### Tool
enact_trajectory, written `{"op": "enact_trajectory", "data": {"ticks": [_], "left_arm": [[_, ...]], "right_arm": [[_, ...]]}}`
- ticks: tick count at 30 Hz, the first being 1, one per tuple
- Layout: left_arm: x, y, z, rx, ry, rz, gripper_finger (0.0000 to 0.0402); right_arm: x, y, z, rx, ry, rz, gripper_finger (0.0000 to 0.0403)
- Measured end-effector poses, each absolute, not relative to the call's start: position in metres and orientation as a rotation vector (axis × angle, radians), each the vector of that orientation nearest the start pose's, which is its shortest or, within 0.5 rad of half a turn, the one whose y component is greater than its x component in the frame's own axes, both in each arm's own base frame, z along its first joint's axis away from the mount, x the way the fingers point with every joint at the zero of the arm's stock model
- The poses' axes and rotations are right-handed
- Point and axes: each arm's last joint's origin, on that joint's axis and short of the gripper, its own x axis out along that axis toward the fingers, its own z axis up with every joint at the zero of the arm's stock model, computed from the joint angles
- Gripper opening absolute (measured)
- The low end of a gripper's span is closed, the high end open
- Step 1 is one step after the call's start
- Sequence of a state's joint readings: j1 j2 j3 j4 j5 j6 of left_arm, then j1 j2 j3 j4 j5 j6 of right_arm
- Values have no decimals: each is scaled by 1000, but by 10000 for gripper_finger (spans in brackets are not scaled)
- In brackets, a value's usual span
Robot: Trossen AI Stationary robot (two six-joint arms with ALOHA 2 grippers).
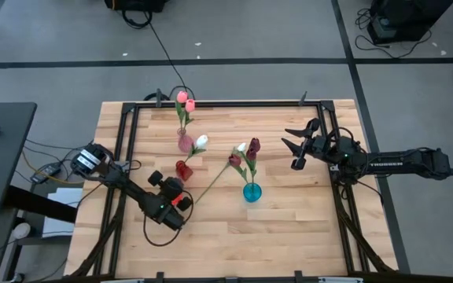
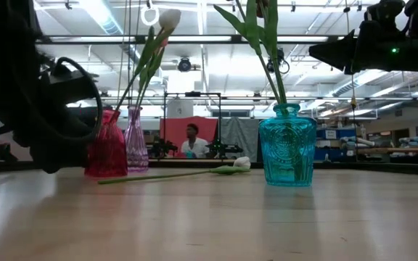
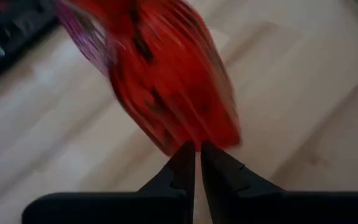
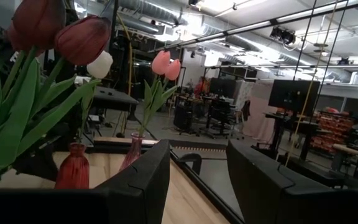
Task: Sort flowers into vase by color
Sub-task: Adjust the red vase, then put the white flower into the red vase
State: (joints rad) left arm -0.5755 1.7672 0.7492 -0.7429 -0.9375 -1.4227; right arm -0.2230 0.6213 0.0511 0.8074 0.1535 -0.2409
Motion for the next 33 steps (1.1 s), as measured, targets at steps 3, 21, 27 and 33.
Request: {"op": "enact_trajectory", "data": {"ticks": [3, 21, 27, 33], "left_arm": [[220, -117, 108, -102, 816, 927, 32], [265, -126, 123, -383, 689, 809, 121], [267, -119, 117, -423, 649, 801, 195], [266, -119, 112, -430, 640, 763, 201]], "right_arm": [[133, -35, 198, -246, -192, -401, 169], [133, -34, 198, -246, -198, -383, 169], [133, -34, 198, -245, -198, -383, 169], [133, -34, 198, -246, -198, -384, 169]]}}
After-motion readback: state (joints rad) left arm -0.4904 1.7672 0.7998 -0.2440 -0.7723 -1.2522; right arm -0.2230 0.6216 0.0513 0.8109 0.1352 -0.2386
